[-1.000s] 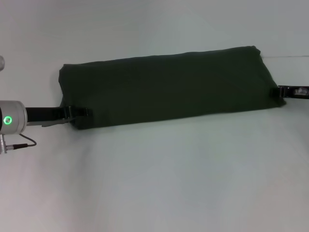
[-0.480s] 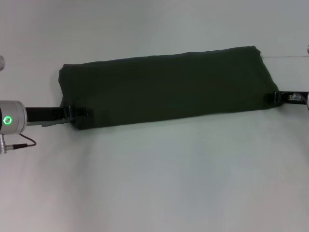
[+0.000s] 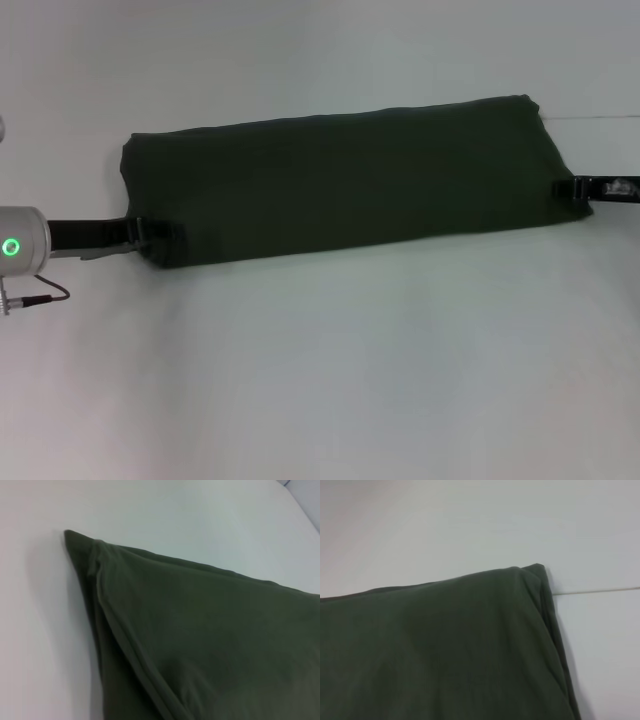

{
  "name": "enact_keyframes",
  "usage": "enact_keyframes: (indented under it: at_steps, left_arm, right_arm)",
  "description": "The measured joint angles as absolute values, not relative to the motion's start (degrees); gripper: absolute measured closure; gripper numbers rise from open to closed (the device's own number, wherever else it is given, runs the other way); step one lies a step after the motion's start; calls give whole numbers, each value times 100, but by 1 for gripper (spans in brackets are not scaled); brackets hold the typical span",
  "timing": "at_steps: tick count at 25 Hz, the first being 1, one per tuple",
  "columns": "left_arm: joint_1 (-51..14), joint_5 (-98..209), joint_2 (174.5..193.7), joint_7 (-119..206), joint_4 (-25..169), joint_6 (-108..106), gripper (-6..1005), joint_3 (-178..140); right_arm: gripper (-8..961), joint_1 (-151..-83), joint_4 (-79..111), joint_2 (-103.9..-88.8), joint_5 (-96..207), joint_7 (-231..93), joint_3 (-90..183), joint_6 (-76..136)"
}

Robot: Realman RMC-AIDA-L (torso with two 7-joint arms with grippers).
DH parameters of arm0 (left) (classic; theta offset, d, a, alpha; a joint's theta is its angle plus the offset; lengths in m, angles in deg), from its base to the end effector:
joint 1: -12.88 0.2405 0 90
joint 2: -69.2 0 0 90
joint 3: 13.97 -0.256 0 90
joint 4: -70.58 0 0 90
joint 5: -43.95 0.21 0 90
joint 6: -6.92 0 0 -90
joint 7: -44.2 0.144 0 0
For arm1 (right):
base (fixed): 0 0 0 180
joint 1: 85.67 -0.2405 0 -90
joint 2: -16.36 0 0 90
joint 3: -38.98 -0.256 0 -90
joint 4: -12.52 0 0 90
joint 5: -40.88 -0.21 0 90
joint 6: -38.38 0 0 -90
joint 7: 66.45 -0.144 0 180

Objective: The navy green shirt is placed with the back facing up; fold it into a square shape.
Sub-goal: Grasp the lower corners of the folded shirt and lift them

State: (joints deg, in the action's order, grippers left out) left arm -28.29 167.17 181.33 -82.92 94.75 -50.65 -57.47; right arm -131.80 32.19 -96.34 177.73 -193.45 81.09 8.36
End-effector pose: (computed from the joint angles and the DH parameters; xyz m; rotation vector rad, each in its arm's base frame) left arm -0.2978 0.4104 0.0084 -2.0855 -1.6022 -0.4130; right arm 0.3233 0.4502 0.0260 -1.8209 1.2872 0.1416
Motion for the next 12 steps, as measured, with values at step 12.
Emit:
enact_keyframes:
  at_steps: [12]
  left_arm:
    - [-2809, 16769, 18142, -8277, 9422, -4786, 499, -5756]
  right_arm:
    - [572, -13180, 3247, -9616, 17754, -19345, 8109, 814]
